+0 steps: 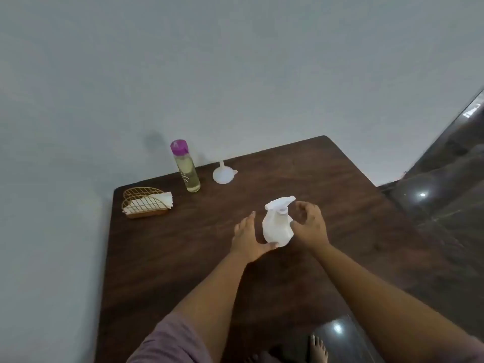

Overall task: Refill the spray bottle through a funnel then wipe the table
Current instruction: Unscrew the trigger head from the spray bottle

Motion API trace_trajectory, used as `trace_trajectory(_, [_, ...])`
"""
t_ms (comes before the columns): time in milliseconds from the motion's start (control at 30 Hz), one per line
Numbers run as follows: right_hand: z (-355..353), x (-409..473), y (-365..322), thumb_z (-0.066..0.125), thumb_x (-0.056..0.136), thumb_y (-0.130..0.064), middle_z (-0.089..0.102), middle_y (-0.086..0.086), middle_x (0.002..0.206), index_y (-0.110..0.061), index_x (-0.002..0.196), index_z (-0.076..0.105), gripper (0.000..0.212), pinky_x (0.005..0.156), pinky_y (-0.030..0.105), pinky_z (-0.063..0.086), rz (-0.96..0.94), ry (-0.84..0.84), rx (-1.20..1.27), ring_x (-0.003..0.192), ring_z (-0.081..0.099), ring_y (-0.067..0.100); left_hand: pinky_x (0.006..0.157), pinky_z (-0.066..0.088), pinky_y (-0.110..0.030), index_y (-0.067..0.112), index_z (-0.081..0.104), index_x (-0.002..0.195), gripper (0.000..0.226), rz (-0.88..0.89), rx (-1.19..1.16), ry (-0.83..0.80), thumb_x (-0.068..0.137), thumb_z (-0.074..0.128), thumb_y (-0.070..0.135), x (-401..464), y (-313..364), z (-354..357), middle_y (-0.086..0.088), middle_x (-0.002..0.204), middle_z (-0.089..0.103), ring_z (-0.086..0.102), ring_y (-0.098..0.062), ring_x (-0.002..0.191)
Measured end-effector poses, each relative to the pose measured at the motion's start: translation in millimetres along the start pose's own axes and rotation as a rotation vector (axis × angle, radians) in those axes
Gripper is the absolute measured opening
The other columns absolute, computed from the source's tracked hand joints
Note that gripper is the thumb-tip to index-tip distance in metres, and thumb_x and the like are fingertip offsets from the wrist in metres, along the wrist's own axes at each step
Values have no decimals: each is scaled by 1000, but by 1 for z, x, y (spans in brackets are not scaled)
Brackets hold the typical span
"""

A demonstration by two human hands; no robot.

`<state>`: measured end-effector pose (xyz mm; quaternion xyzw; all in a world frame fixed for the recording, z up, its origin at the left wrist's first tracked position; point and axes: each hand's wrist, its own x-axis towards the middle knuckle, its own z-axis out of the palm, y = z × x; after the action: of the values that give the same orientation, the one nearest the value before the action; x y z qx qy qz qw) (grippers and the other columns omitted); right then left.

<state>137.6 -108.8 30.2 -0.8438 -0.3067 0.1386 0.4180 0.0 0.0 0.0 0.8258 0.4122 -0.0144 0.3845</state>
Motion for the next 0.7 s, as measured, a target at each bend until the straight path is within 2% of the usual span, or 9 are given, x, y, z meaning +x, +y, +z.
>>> trace_trajectory(100, [11,-5,-7,74,73,-11,51,-4,109,-12,116,57,46,76,18,46,7,18,148,97,56,11,110,35,-47,24,22,152,95,100,-72,119,78,65,64,6,12,16,3,154,31,26,-24,140])
trace_trajectory(233, [22,1,-11,82,71,-32,62,-8,94,-17,99,62,38,66,8,45,-48,47,161,85,61,4,105,39,-41,19,36,147,59,176,-15,182,95,54,42,12,26,32,-1,146,41,32,-25,136])
trace_trajectory(367, [24,10,-5,84,68,-34,66,-7,87,-17,95,65,37,68,12,50,-89,66,159,80,64,6,103,41,-38,25,44,140,50,120,-121,156,95,53,44,21,23,39,-4,143,46,40,-24,132])
trace_trajectory(500, [23,17,-3,84,68,-27,66,-7,86,-14,95,66,34,70,12,48,-138,38,202,82,64,5,102,47,-41,29,45,137,49,155,-227,143,92,52,48,28,19,45,1,136,52,46,-18,130])
trace_trajectory(567, [21,21,-1,83,69,-26,66,-7,85,-13,94,65,33,71,13,49,-165,0,201,82,64,6,105,45,-41,28,41,140,51,154,-224,131,94,51,46,29,18,47,0,140,48,43,-18,132])
trace_trajectory(700, [13,30,7,83,71,-28,70,-9,89,-15,99,69,34,78,25,55,-222,-125,205,87,66,7,106,39,-34,27,37,145,51,112,-173,129,98,49,41,25,21,47,-2,151,32,38,-17,135])
